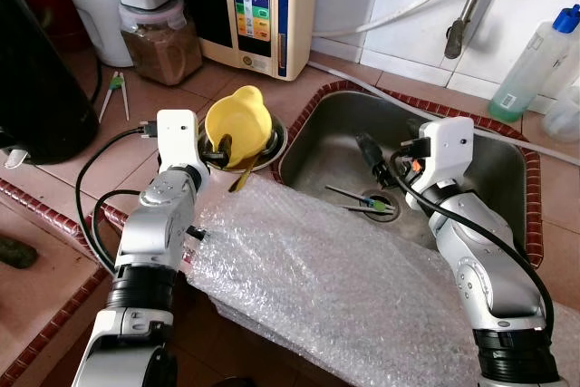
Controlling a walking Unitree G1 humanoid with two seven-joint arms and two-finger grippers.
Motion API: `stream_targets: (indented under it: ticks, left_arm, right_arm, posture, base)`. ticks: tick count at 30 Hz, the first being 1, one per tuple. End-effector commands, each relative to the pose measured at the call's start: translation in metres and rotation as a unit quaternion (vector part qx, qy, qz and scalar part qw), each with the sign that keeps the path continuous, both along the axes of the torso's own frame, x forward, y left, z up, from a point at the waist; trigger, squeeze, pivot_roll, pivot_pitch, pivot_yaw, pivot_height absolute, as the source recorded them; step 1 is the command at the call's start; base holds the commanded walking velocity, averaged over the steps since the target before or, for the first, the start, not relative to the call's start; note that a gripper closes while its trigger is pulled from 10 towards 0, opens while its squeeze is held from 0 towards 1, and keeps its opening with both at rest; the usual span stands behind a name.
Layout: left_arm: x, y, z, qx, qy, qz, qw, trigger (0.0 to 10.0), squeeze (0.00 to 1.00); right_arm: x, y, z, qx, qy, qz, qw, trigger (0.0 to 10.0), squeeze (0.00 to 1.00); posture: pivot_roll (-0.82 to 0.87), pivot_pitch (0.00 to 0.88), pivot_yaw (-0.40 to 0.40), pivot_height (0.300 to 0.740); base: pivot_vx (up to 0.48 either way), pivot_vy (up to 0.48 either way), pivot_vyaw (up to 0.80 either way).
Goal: Kitchen organization
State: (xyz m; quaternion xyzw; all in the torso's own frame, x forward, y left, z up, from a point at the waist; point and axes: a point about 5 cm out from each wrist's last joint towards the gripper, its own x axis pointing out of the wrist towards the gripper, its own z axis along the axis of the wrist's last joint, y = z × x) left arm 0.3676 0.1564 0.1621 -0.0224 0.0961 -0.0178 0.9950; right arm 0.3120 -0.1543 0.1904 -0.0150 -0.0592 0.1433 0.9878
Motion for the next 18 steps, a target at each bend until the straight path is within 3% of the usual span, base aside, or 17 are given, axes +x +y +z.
stream_targets:
  ticks: [1, 7, 9, 10, 18]
  left_arm:
    - [0.006, 0.0, 0.007, -0.011, -0.005, -0.001, 1.0, 10.0, 0.0]
    - [0.012, -0.001, 0.019, -0.017, -0.018, -0.004, 1.0, 10.0, 0.0]
    - [0.013, 0.0, 0.019, -0.017, -0.02, -0.004, 1.0, 9.5, 0.0]
    - [0.013, 0.001, 0.02, -0.017, -0.021, 0.001, 1.0, 0.0, 0.0]
    - [0.012, 0.008, 0.01, -0.038, 0.009, 0.013, 0.999, 0.0, 0.0]
  right_arm:
    - [-0.005, 0.004, 0.002, -0.001, -0.008, 0.002, 1.0, 10.0, 0.0]
    - [-0.009, 0.011, 0.002, -0.008, -0.017, 0.014, 1.0, 10.0, 0.0]
    - [-0.008, 0.011, 0.002, -0.006, -0.018, 0.011, 1.0, 10.0, 0.0]
    - [-0.007, 0.011, 0.002, -0.005, -0.019, 0.01, 1.0, 10.0, 0.0]
    - [-0.004, 0.014, 0.006, 0.002, -0.022, 0.007, 1.0, 10.0, 0.0]
  posture:
    - [-0.08, 0.123, 0.01, 0.74]
    - [-0.08, 0.123, 0.012, 0.74]
    - [-0.08, 0.124, 0.011, 0.74]
    - [-0.08, 0.124, 0.009, 0.74]
    - [-0.08, 0.121, 0.0, 0.74]
  base:
    - [0.0, 0.0, 0.0]
    - [0.0, 0.0, 0.0]
    - [0.0, 0.0, 0.0]
    - [0.0, 0.0, 0.0]
    - [0.0, 0.0, 0.0]
